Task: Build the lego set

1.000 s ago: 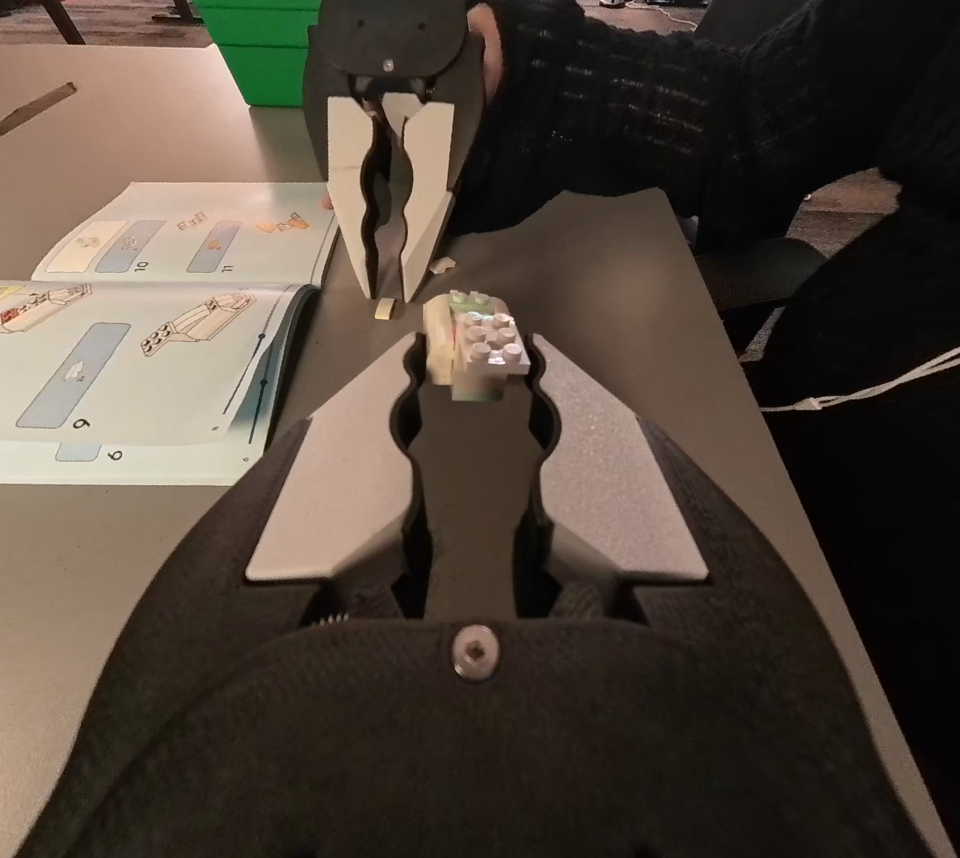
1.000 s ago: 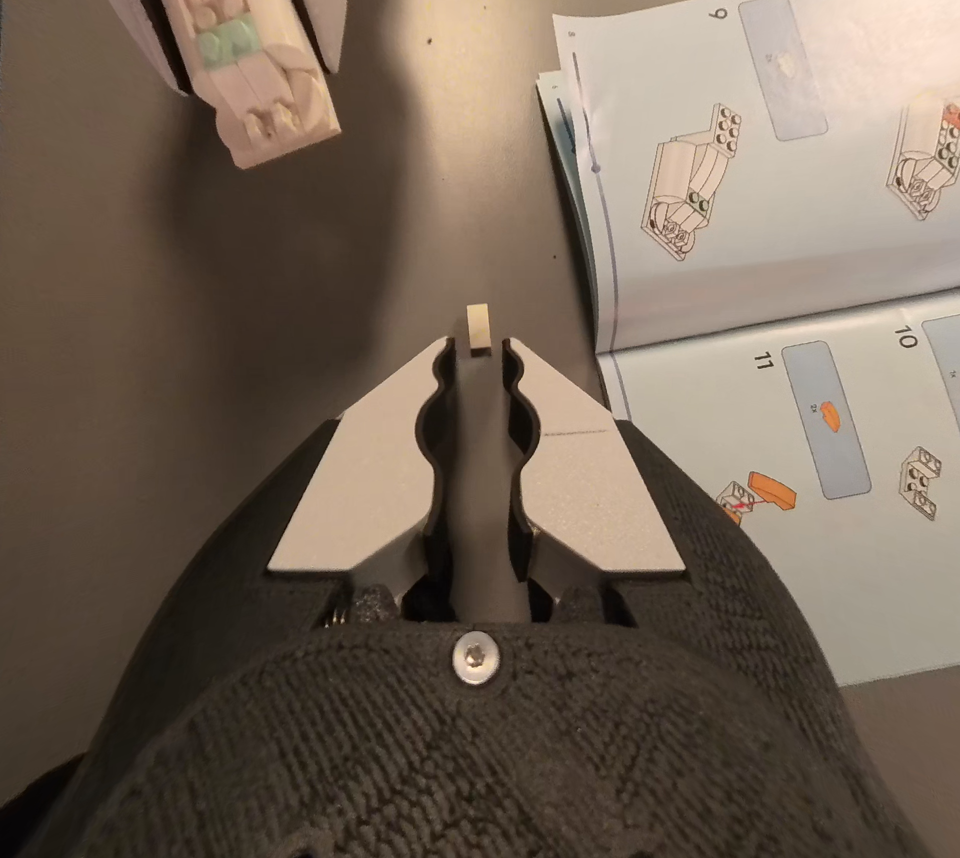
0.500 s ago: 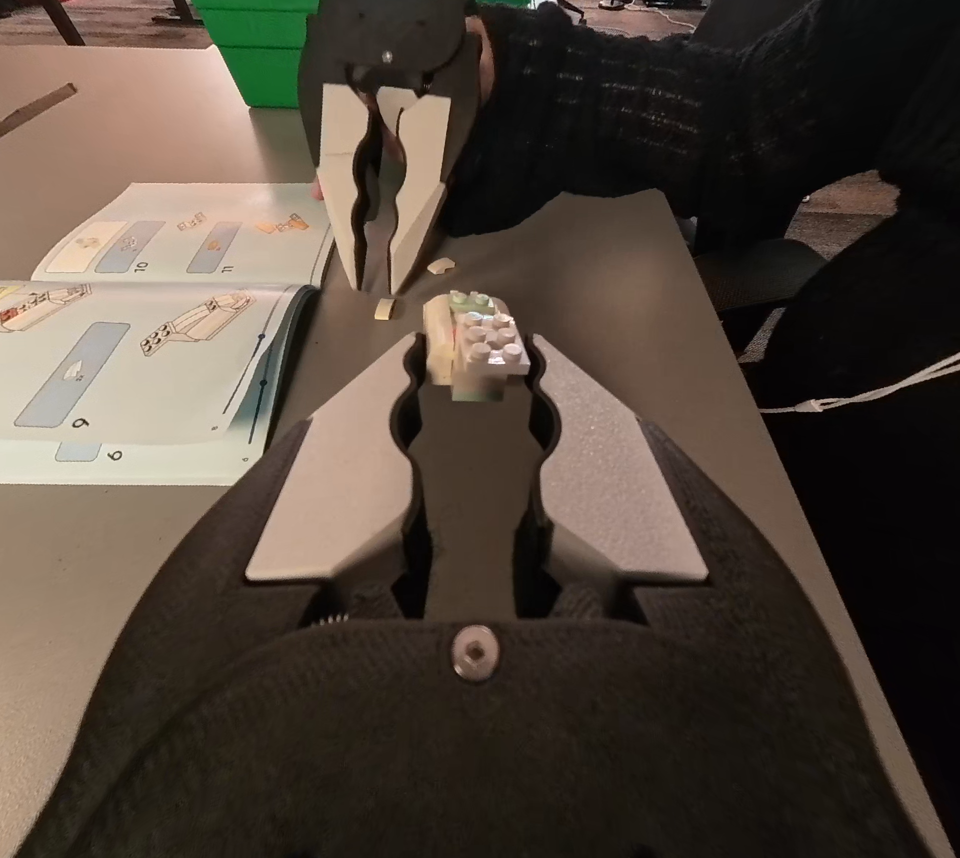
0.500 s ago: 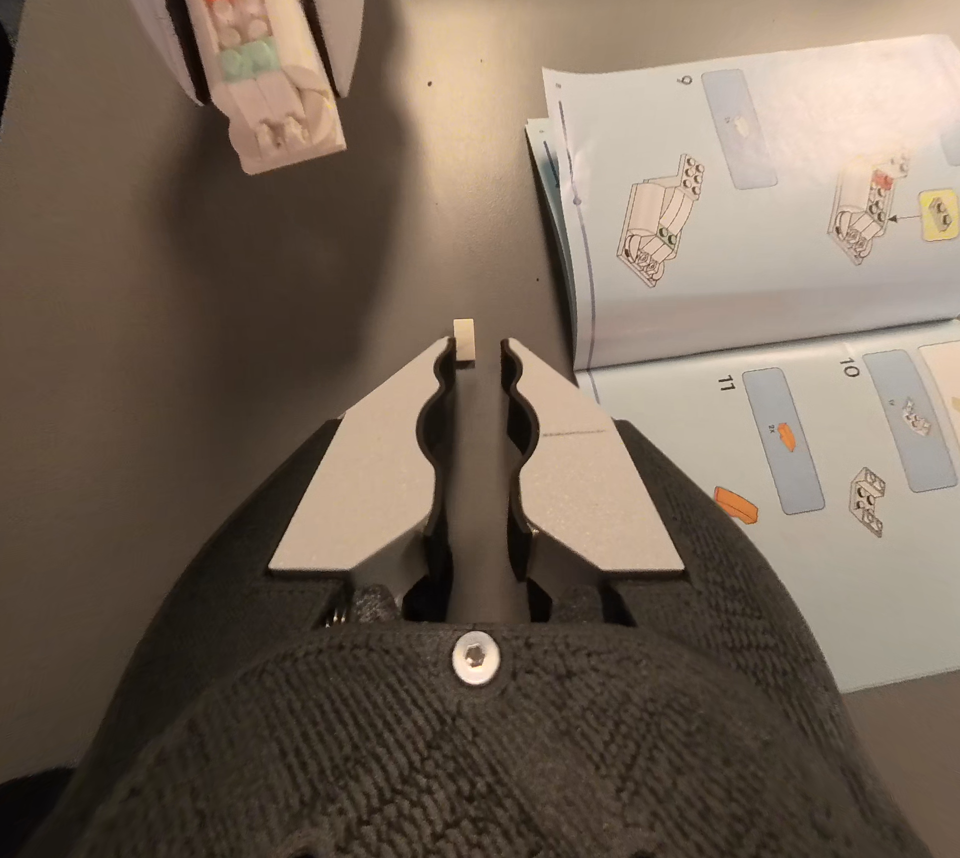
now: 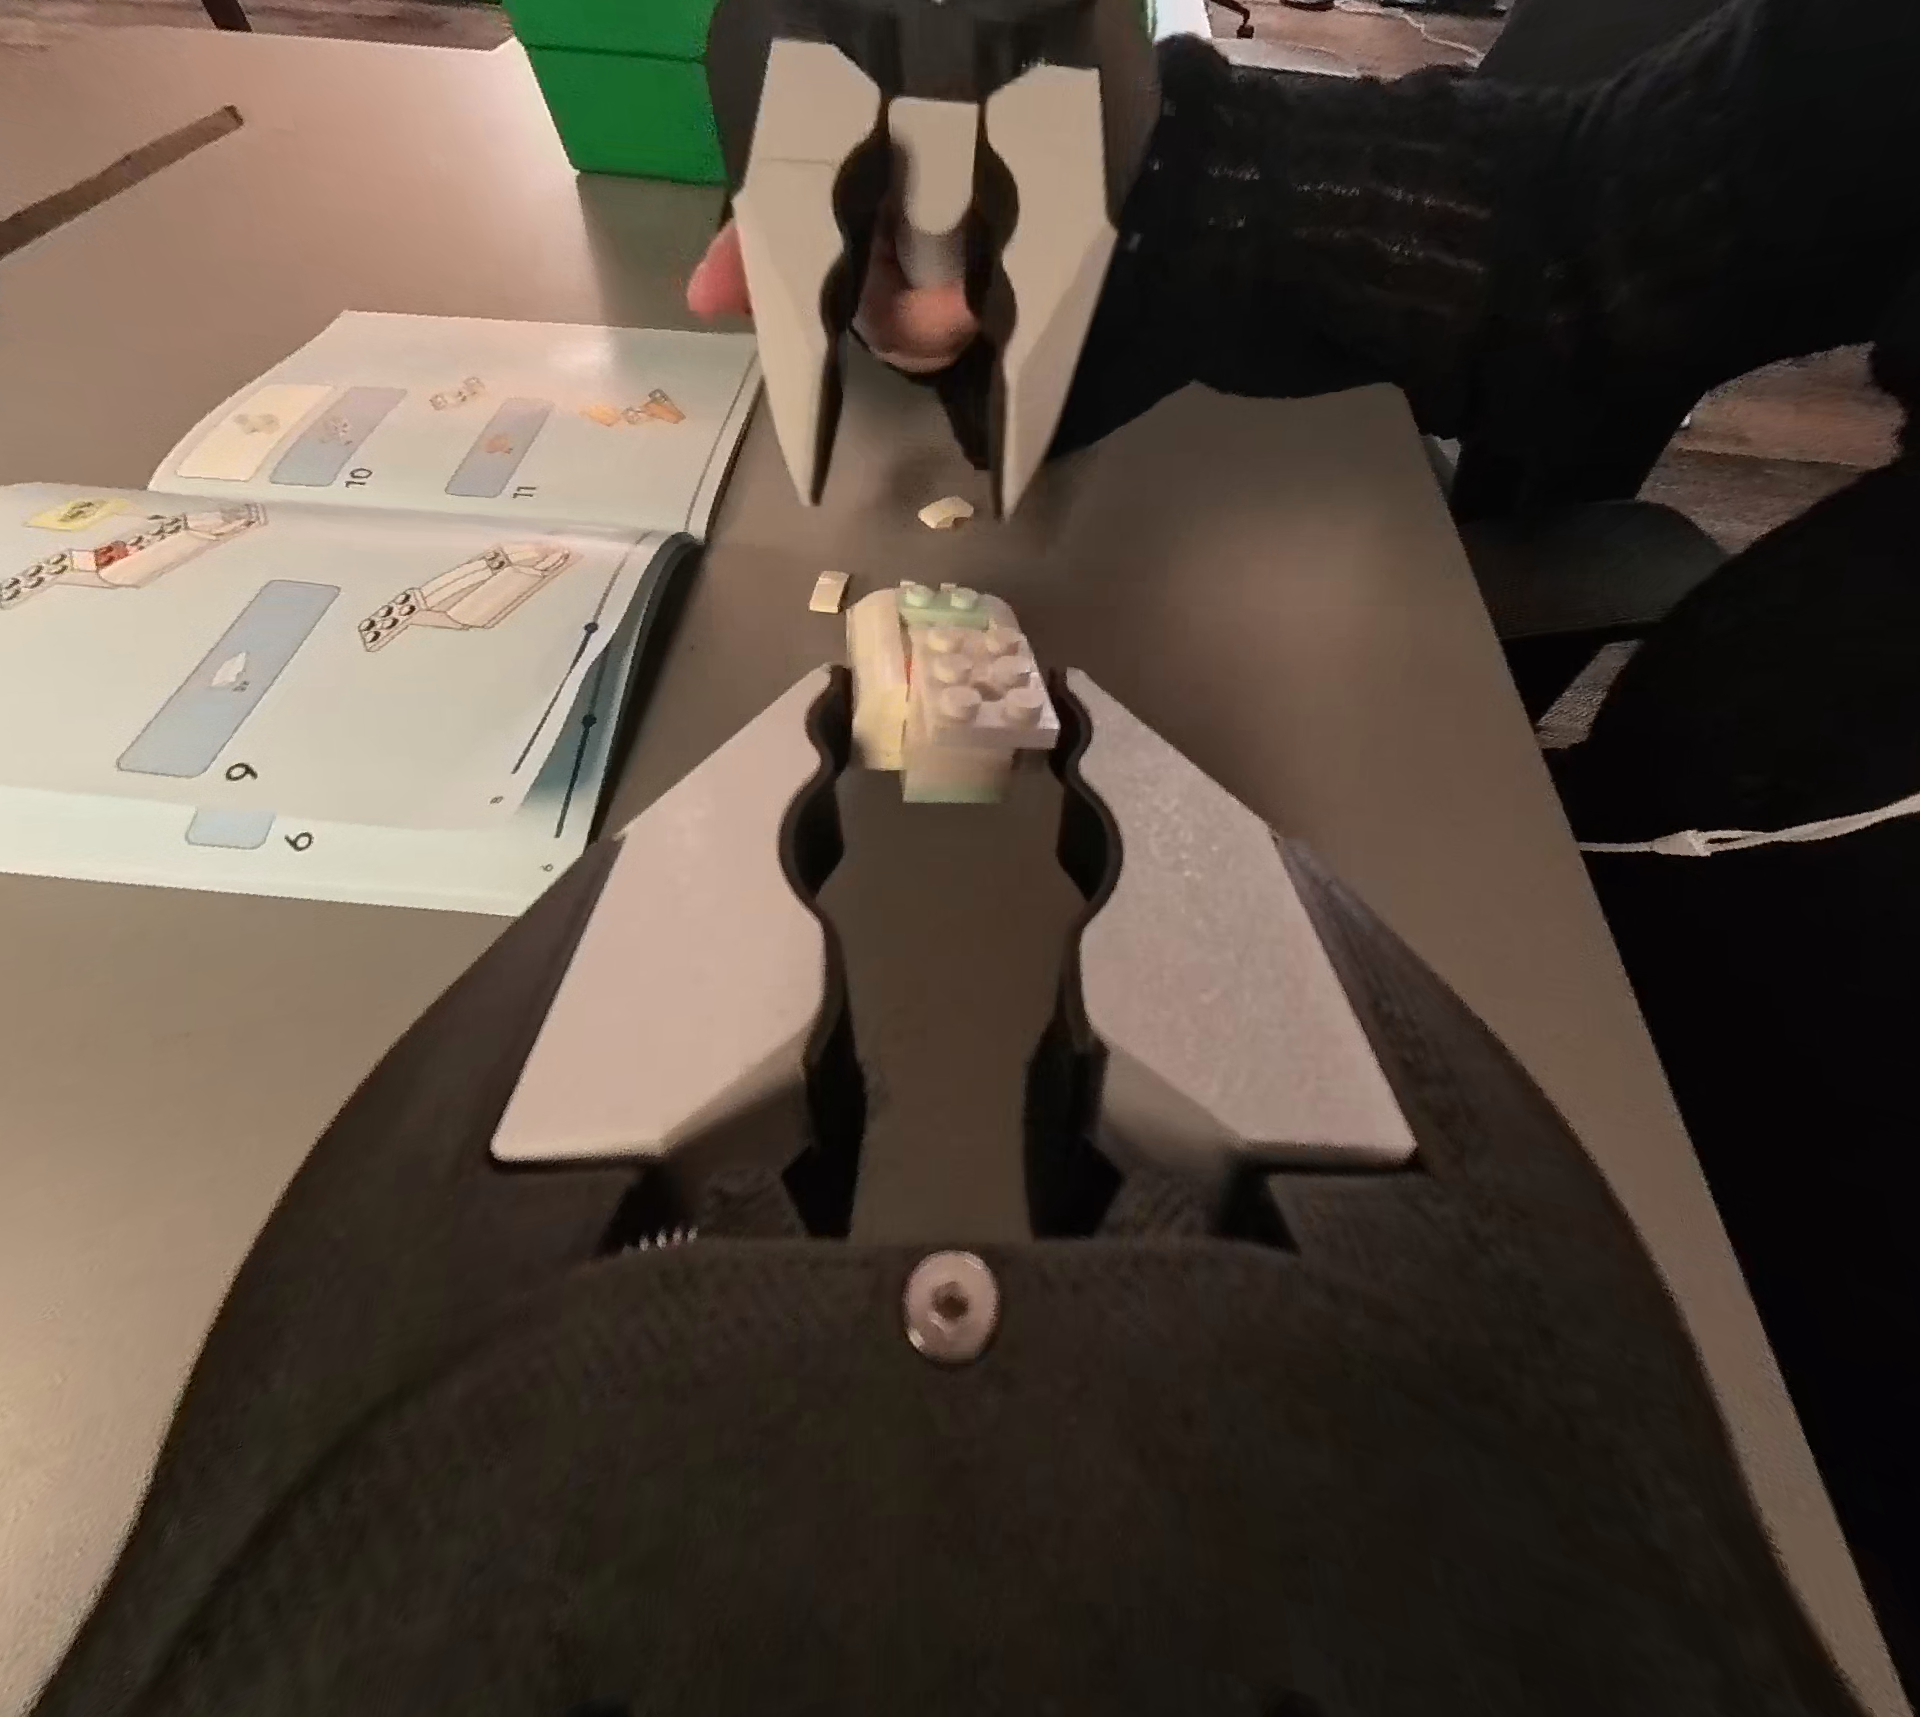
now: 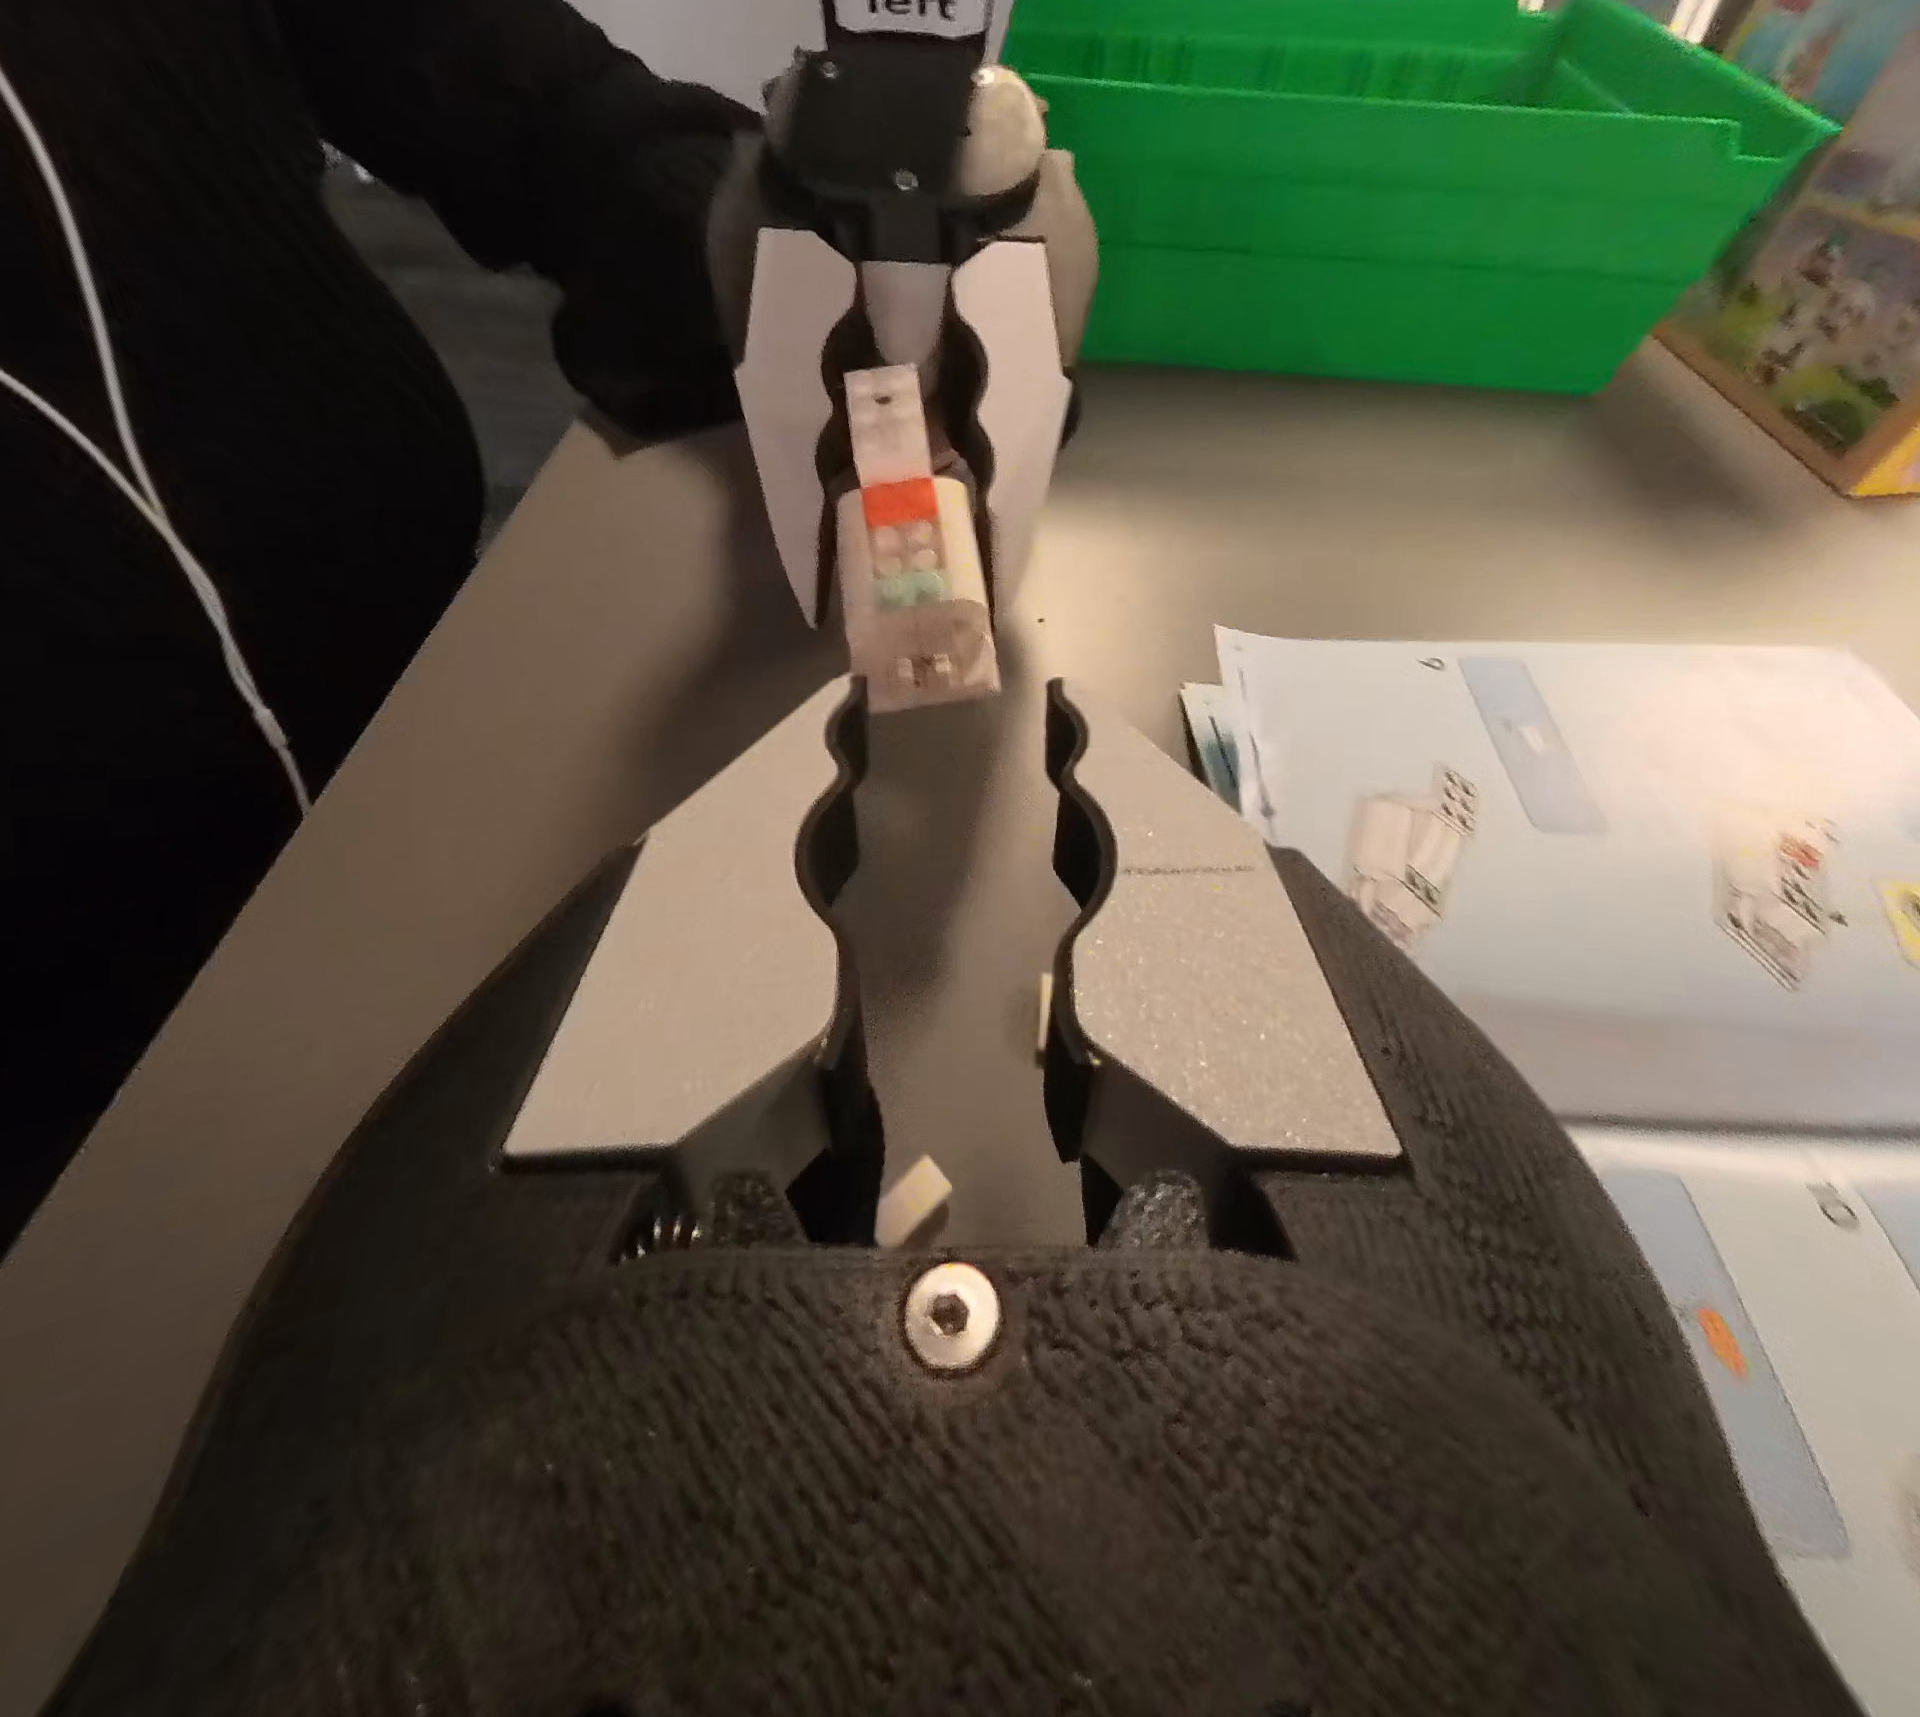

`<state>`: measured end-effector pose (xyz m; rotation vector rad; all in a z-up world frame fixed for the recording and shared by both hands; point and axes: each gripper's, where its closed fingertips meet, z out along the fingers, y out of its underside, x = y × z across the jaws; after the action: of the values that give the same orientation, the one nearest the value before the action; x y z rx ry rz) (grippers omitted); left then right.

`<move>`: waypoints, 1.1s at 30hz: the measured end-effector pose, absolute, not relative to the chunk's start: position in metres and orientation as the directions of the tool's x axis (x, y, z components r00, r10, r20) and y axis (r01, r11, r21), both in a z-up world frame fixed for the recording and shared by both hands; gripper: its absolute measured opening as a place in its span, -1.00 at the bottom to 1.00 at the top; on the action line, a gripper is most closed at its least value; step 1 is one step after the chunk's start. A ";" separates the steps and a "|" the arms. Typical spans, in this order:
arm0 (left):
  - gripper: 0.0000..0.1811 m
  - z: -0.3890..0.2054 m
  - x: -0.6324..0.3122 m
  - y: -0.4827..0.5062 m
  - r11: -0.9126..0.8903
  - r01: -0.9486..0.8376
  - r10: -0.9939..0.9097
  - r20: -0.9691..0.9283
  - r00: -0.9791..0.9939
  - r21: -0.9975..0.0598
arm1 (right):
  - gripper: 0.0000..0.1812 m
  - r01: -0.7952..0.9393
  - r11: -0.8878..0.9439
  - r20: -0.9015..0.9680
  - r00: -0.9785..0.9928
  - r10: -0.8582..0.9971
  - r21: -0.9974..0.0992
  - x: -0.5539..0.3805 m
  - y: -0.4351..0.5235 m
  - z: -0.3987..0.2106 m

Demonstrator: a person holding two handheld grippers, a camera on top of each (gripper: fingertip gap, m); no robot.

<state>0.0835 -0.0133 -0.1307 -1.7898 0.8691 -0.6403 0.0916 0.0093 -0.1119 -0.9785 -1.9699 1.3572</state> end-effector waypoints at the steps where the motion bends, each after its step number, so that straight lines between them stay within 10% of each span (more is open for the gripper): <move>1: -0.59 -0.131 0.084 -0.013 -0.236 -0.270 -0.800 0.029 0.600 -0.933 | -0.64 0.256 0.238 0.041 -0.595 0.803 -0.937 0.090 0.004 -0.114; 33: -0.60 -0.171 0.086 -0.019 -0.308 -0.513 -0.816 -0.054 0.575 -0.801 | -0.65 0.410 0.428 0.085 -0.634 0.768 -0.806 0.086 -0.012 -0.166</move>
<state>0.0862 -0.0192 -0.1713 -1.9828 1.0631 -0.4667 0.0858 -0.0124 -0.1657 -0.9969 -2.2415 1.0846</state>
